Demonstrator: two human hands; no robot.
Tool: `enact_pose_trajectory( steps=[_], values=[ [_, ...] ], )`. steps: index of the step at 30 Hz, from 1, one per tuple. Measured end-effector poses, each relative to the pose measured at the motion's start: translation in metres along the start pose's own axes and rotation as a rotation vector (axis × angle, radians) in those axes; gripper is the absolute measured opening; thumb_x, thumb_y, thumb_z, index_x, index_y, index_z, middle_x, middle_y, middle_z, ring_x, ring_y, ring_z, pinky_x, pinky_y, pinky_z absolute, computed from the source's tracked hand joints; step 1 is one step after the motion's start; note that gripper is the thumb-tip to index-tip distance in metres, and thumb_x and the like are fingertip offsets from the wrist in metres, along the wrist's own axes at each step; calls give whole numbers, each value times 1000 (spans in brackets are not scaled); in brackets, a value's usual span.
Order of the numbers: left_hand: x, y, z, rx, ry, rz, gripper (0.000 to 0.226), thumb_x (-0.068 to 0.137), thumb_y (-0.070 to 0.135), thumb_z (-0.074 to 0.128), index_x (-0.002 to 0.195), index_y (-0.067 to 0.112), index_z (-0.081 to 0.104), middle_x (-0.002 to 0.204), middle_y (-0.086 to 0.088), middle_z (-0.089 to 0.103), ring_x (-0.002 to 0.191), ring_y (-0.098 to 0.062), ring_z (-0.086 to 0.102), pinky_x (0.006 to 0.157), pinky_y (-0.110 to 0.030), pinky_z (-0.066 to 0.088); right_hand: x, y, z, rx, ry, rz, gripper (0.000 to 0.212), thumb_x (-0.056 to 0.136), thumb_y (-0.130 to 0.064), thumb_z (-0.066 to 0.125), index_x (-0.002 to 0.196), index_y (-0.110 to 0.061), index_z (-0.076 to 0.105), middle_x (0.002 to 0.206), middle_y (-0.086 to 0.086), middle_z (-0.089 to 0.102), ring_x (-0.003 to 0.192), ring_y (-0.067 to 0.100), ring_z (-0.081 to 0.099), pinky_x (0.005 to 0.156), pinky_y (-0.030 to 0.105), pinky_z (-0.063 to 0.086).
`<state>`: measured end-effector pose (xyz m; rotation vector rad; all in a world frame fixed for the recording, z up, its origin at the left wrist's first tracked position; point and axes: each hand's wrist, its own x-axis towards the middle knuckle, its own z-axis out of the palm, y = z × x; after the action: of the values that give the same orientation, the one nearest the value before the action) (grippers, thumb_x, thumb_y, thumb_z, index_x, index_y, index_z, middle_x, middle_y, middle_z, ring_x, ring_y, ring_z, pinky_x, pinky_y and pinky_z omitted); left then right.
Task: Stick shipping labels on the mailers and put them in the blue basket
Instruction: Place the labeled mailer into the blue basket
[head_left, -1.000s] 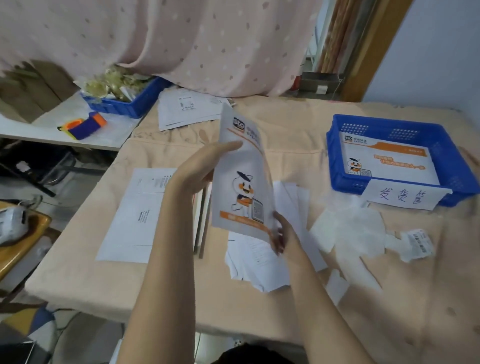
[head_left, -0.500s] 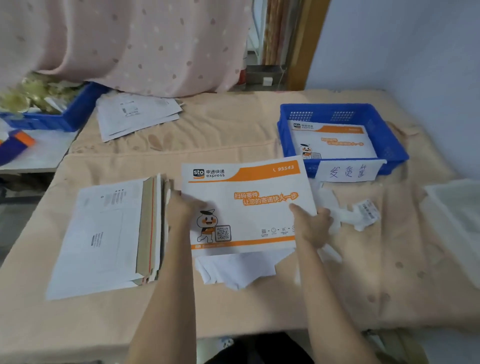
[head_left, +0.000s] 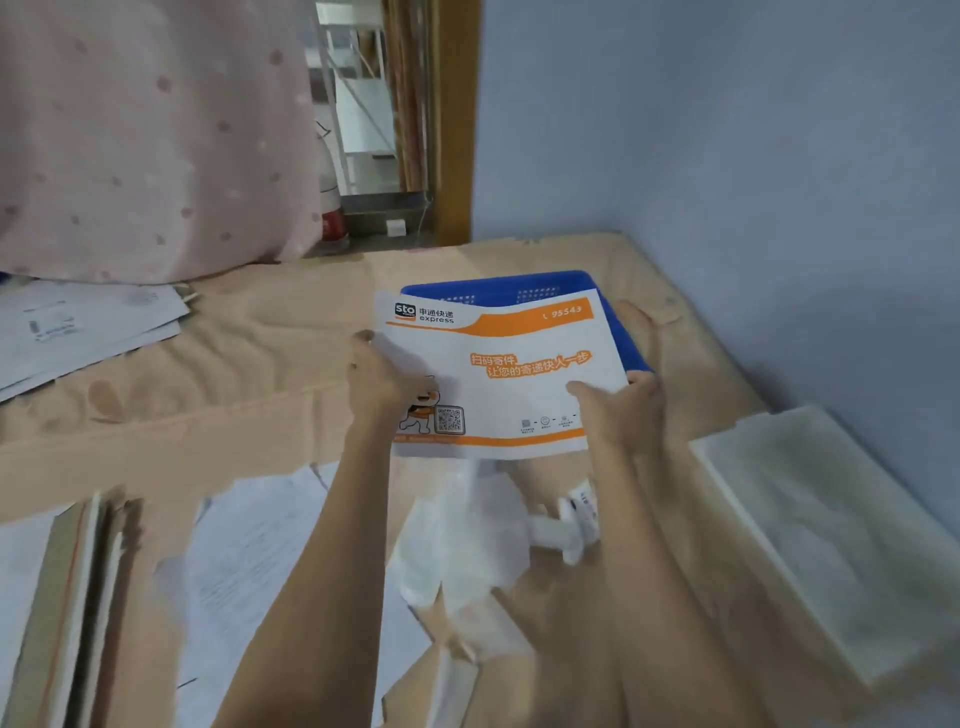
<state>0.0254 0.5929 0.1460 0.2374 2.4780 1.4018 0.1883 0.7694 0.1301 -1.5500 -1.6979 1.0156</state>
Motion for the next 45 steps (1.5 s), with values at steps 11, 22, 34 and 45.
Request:
enact_pose_trajectory(
  steps=[11,22,34,45],
  values=[
    [93,17,98,197,-102,-76,114,53,14,91,142,11,19,135,-9,38,128,-29,38,103,-48,42,124,4,53,-120,-102,12,61,52,-27,82,103,-15,52,107,6,65,90,29,66,74,46,58],
    [124,-6,135,427,-93,-126,114,66,10,84,149,5,6,144,-13,29,137,-30,21,113,-40,25,153,18,105,-273,-169,39,61,65,-14,82,114,-8,48,122,15,49,106,37,55,93,51,49],
    [119,-18,160,871,-92,-126,112,79,33,76,149,-2,-5,146,-17,25,137,-30,26,104,-36,39,160,37,123,-551,-238,86,71,76,-18,76,133,-5,35,140,22,36,129,38,37,108,47,35],
    [116,-28,165,899,-102,-57,72,83,26,72,139,10,30,151,-15,20,136,-31,27,107,-39,37,161,43,134,-648,-441,155,88,78,-31,74,143,-4,23,144,19,30,133,35,35,111,45,36]
  ],
)
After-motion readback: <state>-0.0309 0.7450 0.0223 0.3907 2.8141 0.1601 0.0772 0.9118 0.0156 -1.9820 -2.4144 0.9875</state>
